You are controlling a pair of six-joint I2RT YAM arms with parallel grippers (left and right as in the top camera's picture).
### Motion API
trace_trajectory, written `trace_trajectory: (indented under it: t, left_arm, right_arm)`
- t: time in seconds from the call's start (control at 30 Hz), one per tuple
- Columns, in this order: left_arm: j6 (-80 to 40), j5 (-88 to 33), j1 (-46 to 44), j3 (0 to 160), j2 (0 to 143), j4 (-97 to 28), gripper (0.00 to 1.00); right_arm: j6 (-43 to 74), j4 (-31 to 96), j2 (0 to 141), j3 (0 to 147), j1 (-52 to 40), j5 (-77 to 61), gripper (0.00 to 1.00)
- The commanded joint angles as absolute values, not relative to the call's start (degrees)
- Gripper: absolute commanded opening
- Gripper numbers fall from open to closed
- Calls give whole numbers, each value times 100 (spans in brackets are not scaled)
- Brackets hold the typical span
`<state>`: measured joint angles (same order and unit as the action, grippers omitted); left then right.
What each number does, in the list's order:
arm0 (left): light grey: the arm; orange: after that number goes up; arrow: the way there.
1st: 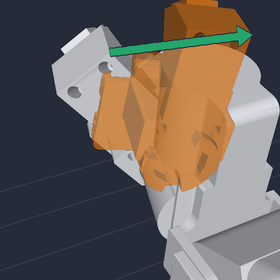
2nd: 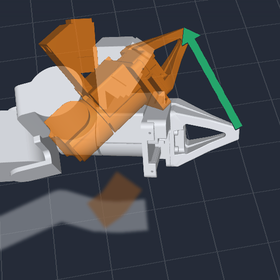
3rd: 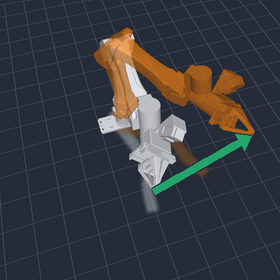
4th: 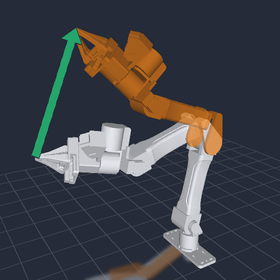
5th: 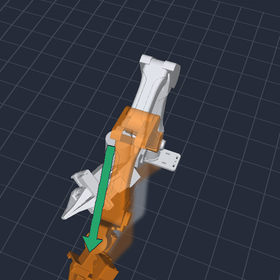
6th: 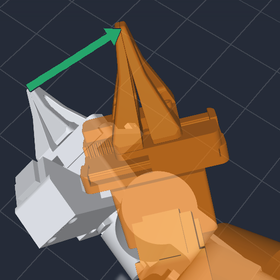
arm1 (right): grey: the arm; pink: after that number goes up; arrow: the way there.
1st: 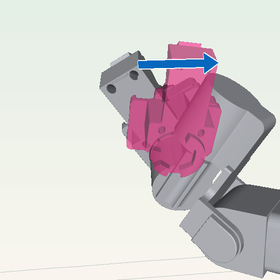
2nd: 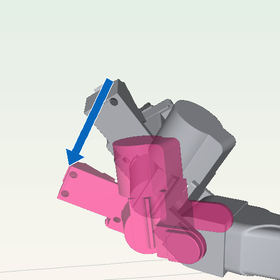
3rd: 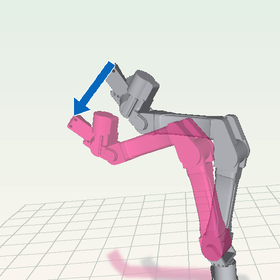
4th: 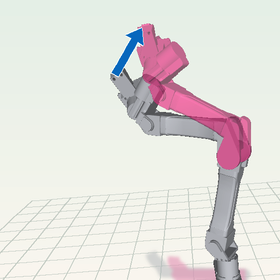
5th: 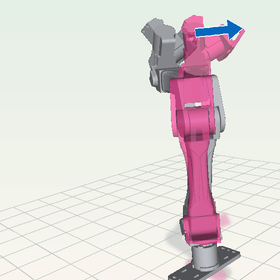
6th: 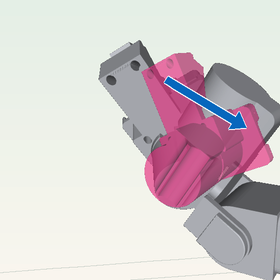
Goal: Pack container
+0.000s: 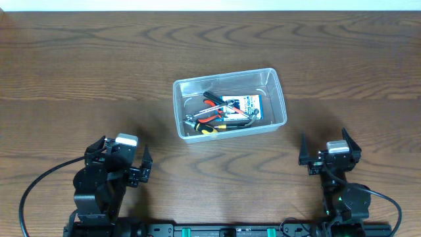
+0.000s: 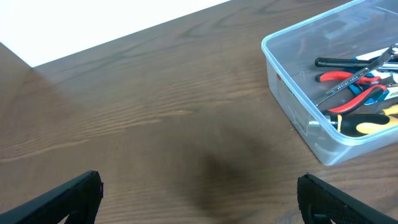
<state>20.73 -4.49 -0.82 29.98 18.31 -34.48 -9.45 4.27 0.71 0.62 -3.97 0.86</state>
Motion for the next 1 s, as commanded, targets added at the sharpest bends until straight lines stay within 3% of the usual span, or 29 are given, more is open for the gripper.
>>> trace_trajectory:
  t: [0.0, 0.97]
  left_arm:
    - [1981, -423, -95, 2993, 1822, -3444, 98]
    - [1953, -412, -95, 2995, 1793, -3544, 98]
  right_arm:
    - [-690, 425, 27, 32, -338, 104, 99]
    - [-687, 425, 27, 32, -340, 104, 99]
